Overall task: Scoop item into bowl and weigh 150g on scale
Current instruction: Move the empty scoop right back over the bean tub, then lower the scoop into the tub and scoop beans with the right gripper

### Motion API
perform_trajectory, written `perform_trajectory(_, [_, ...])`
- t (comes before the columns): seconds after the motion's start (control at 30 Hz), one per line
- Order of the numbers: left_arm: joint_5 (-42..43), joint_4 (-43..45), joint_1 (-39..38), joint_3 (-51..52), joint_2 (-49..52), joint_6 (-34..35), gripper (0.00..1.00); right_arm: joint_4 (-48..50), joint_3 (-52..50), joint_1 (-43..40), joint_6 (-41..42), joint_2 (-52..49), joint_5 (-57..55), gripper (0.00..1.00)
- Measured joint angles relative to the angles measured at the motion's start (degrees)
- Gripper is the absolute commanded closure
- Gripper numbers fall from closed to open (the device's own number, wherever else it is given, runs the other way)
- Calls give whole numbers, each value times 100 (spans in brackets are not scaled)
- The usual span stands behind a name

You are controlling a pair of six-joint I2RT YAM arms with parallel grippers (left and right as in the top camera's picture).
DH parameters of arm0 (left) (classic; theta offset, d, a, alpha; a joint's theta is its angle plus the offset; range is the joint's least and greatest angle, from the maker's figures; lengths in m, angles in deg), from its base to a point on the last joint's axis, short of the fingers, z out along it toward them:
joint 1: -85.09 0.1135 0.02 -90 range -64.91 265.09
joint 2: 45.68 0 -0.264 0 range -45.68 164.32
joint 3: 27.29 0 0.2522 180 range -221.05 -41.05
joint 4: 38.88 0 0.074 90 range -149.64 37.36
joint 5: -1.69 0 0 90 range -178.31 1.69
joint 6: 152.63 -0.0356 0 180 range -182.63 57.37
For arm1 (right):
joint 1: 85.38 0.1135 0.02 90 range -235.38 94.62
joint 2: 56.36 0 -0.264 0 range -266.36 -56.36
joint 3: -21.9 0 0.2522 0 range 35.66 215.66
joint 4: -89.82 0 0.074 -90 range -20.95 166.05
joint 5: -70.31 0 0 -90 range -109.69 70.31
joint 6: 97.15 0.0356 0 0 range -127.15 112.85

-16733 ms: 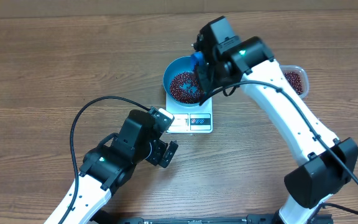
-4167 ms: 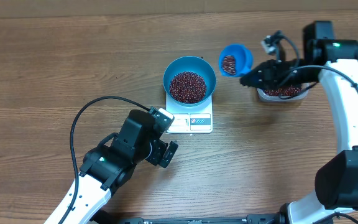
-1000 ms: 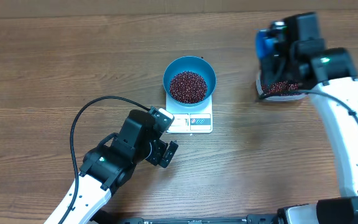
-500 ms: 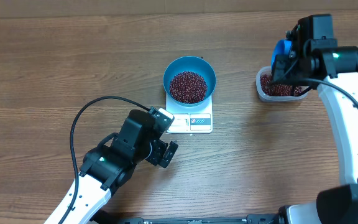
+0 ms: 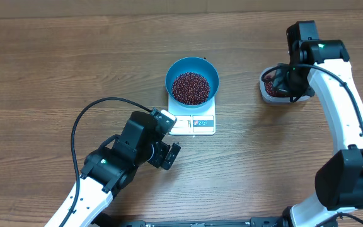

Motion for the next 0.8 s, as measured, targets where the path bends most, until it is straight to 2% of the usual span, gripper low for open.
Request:
perform_trajectory(0.4, [0,0,0,0,0,0,0,564,-337,0,1469,-52,-317,96])
perform_trajectory(0.8, [0,0,0,0,0,0,1,839,-365,0,1768,-221,-280,96])
